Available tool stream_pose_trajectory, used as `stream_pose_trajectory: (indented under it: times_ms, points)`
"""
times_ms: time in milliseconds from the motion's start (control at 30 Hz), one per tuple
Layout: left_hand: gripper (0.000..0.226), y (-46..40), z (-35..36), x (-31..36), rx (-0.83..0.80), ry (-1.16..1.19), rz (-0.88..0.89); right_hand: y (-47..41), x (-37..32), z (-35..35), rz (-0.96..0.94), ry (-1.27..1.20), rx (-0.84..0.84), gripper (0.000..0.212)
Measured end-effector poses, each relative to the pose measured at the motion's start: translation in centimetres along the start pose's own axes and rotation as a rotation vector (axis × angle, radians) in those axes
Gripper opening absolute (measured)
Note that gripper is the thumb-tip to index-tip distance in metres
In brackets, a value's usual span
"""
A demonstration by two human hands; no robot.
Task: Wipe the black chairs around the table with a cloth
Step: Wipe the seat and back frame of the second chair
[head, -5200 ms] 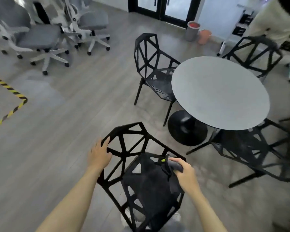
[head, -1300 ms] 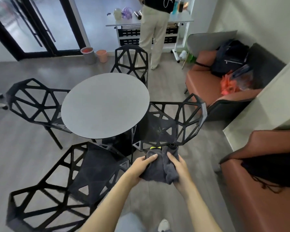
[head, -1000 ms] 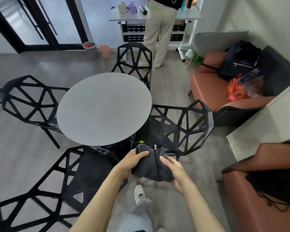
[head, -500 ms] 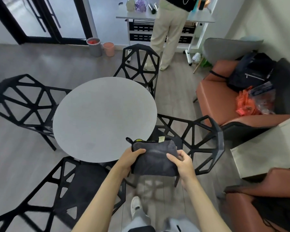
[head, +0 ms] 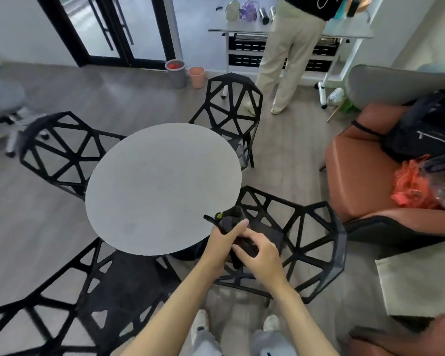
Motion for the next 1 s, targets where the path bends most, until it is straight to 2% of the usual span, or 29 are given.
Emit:
stream_pose_trajectory:
  times_ms: [33,100,167,233,333,400,467,533,667,733,800,867,1000]
  points:
    - [0.068,-0.3,0.7,-0.2,0.101,0.003,-0.027,-0.5,0.5,-0.8,0.021,-0.067,-0.029,0.023]
    - [0.048,-1.4,2.4,-1.1,0.287,0.087,-0.092,-1.4,1.4,-2.8,0.079,-0.204,-0.050,0.016]
    - [0.035,-1.6,4.3,-1.6,0.356,0.176,-0.158,-2.0,2.8,-4.6,0.097,-0.210,-0.017,0.016]
    - [0.038,-1.3,6.0,-2.2,0.359,0.192,-0.215,-2.2,4.7,-6.1,0.079,-0.071,0.016,0.019]
    - [0.044,-0.3,8.4,-3.6,0.359,0.120,-0.282,-1.9,7.1,-7.4,0.072,0.117,-0.117,0.054]
    - [0.037,0.1,10.0,-4.4,0.307,0.111,-0.297,-1.3,7.9,-7.5,0.078,0.214,-0.204,0.080]
    - [0.037,0.2,11.4,-5.2,0.224,0.042,-0.253,-0.7,8.5,-7.5,0.085,0.313,-0.151,0.088]
    - [0.049,0.2,12.3,-5.8,0.133,-0.079,-0.185,-0.6,9.3,-7.8,0.137,0.322,-0.013,0.075]
    - [0.042,0.0,12.4,-6.6,-0.101,-0.269,-0.120,-1.3,12.0,-9.9,0.368,0.231,0.179,0.032]
    - [0.041,-0.4,11.7,-7.3,-0.124,-0.316,-0.116,-1.3,13.1,-11.5,0.469,0.278,0.233,0.018]
    - [0.036,-1.3,10.9,-8.6,-0.086,-0.369,-0.094,-1.2,14.1,-13.2,0.572,0.328,0.287,0.021]
    - [0.029,-2.6,10.1,-10.6,-0.066,-0.449,-0.069,-1.1,15.2,-14.6,0.636,0.416,0.324,0.037]
    - [0.020,-5.7,9.0,-15.7,-0.050,-0.675,-0.050,-0.8,18.2,-15.3,0.683,0.462,0.426,0.040]
Point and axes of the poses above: each hand's wrist, its own y-axis away from the middle knuckle, its own z-axis out of the palm, x = y × z, the point moved 1 cm from there along -y, towards the middle knuckle, and after that the axes turned 12 degrees about x, right-handed, at the moved point
